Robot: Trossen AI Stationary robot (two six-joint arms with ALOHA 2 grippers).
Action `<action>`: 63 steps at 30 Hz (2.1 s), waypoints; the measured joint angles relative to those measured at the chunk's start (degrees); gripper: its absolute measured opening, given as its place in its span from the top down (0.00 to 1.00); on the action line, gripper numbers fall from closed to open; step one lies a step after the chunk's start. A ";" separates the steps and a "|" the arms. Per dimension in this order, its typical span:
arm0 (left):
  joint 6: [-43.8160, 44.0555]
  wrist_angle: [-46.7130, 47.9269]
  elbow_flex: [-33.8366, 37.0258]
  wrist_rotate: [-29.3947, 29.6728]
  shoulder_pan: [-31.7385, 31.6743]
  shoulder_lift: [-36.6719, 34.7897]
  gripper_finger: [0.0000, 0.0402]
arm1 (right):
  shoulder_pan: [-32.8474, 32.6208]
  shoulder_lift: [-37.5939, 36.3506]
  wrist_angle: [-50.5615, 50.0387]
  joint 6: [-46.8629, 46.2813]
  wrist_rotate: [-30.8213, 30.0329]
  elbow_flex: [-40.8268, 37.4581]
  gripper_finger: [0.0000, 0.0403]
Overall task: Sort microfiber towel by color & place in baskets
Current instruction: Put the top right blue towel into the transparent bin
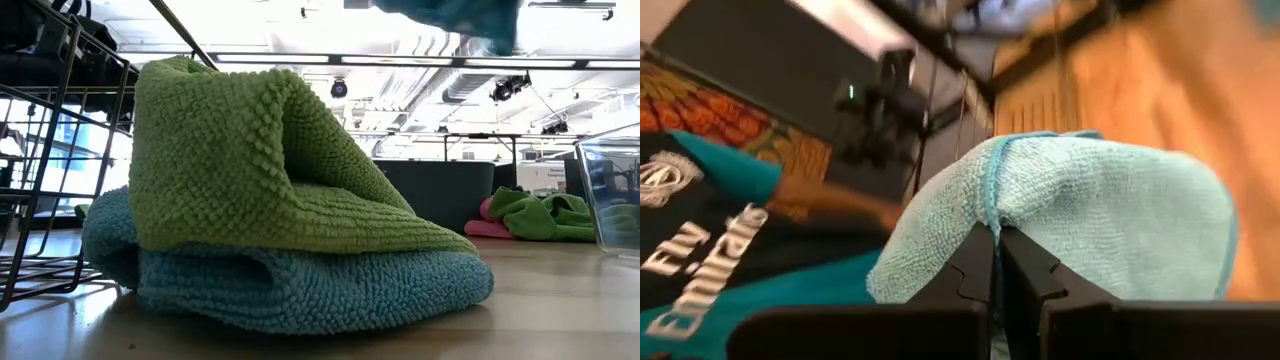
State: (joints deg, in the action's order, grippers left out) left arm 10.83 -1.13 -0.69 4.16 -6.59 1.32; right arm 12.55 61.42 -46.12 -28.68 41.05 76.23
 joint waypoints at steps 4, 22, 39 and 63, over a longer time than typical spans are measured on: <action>0.00 0.00 0.00 0.00 0.00 0.01 1.00 | -6.16 -2.74 -6.75 -4.97 -5.04 0.00 1.00; -0.02 0.00 0.00 0.00 -0.01 0.02 1.00 | -29.04 -12.52 -31.62 -35.00 -14.42 0.02 1.00; 0.00 0.02 -0.02 0.02 0.00 0.00 1.00 | -44.81 -6.34 -36.91 -28.61 -22.96 -7.23 1.00; -0.02 0.00 -0.02 0.00 0.00 0.02 1.00 | -48.21 10.61 -28.60 -13.47 -39.36 -7.41 1.00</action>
State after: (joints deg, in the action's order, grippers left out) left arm 10.81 -1.12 -0.71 4.16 -6.59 1.34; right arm -35.67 72.03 -74.72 -42.15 1.69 68.82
